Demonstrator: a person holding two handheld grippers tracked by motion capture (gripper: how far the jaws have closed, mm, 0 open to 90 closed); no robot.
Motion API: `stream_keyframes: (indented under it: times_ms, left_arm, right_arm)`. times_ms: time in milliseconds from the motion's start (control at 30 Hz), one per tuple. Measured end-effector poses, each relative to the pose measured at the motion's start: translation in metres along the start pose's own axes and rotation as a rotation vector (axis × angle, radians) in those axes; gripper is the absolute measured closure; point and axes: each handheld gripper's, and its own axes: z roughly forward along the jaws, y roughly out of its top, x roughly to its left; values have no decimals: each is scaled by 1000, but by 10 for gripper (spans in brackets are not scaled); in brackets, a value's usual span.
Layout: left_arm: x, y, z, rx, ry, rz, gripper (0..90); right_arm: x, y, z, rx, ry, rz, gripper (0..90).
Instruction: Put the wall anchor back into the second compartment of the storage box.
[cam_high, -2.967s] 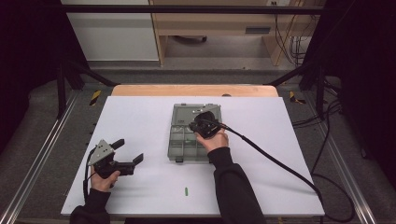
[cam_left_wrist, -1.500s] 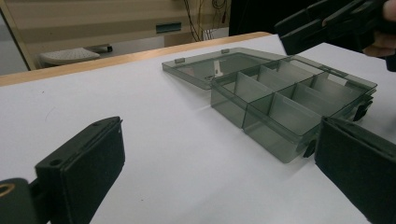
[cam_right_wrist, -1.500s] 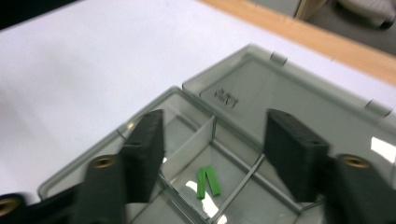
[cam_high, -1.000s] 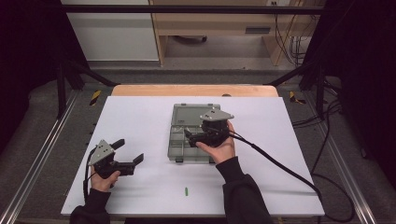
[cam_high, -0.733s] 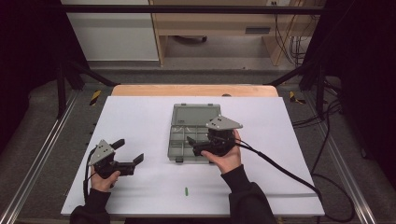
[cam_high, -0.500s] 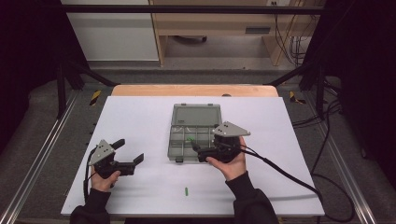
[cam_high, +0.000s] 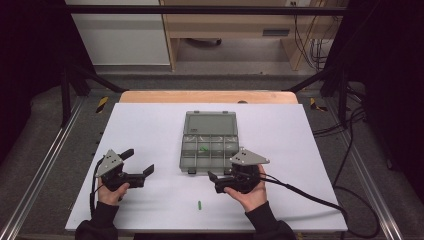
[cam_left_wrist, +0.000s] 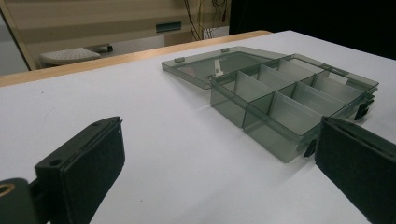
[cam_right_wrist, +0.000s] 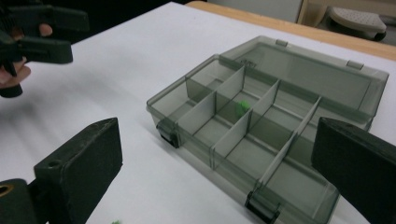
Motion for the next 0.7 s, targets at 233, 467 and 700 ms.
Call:
stream_keyframes:
  times_ms: [233, 467, 700]
  left_arm:
    - [0, 0, 0, 0, -2, -3, 12]
    - [0, 0, 0, 0, -5, -1, 12]
    - [0, 0, 0, -1, -2, 0, 12]
  right_arm:
    - [12, -13, 7, 47, 41, 4, 27]
    - [23, -23, 14, 88, 58, -11, 36]
    - [39, -37, 31, 160, 90, -39, 54]
